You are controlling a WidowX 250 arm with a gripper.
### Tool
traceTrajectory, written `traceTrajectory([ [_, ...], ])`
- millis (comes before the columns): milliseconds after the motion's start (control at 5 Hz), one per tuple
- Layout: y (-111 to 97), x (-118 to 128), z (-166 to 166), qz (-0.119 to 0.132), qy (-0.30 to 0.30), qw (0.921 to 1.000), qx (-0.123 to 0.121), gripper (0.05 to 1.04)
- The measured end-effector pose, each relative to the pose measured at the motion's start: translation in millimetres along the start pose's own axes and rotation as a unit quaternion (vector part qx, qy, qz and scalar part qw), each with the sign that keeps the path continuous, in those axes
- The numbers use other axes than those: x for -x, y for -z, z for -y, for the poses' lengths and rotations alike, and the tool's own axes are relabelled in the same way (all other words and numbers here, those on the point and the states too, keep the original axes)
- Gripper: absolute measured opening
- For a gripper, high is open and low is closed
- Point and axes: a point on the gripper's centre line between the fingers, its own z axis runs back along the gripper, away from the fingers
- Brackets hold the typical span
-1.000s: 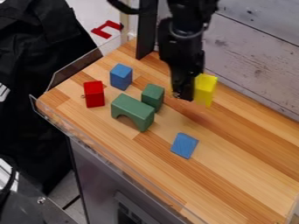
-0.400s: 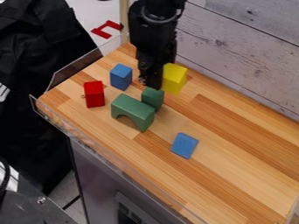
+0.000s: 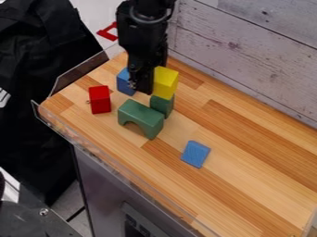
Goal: Put the yellow block on top of the green arch
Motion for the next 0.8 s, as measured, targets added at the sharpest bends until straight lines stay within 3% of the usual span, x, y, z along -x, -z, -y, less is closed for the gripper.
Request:
traceTrajectory([
  [400,5.2,-7.8,-14.4,0.017,0.016,0.9993,-0.029,0.582],
  [800,11.9,-5.5,-18.6,-0.004,0.031,0.9987,-0.041,0.582],
])
